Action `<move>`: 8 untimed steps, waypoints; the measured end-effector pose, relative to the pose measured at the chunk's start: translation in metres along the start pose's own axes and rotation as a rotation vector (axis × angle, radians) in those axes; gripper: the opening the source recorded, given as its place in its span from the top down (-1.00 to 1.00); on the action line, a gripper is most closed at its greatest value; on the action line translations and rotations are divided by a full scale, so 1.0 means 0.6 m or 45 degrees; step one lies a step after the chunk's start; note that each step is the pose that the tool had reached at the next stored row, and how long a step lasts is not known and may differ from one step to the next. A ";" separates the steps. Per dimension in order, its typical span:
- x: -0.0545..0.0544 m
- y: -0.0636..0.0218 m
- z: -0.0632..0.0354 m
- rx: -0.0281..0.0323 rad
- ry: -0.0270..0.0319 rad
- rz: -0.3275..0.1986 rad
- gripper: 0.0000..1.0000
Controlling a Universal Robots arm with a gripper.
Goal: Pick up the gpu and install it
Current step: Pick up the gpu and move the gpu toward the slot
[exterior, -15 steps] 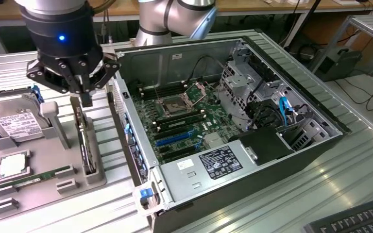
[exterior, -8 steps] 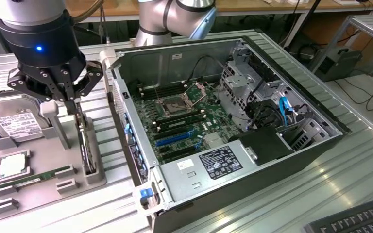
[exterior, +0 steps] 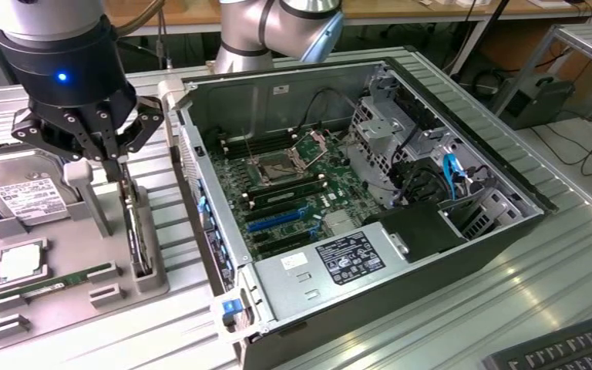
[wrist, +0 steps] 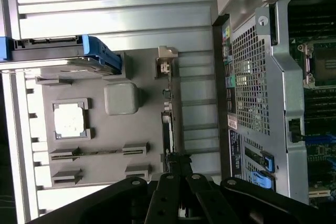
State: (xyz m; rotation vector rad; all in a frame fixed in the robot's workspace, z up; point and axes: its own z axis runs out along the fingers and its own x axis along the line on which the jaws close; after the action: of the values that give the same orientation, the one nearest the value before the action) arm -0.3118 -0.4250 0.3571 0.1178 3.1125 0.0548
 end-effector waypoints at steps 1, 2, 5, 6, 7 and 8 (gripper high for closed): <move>0.000 0.000 0.000 0.0000 0.0000 0.000 0.74; 0.000 0.000 0.000 0.0000 -0.0001 0.000 0.74; 0.000 0.000 0.000 0.0000 0.0000 0.000 0.59; 0.000 0.000 0.000 0.0000 0.0000 0.000 0.47; 0.000 0.000 0.000 0.0000 -0.0001 0.000 0.36; 0.000 0.000 0.000 0.0002 -0.0002 0.000 0.24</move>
State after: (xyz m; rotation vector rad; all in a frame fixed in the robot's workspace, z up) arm -0.3119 -0.4250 0.3570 0.1176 3.1124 0.0546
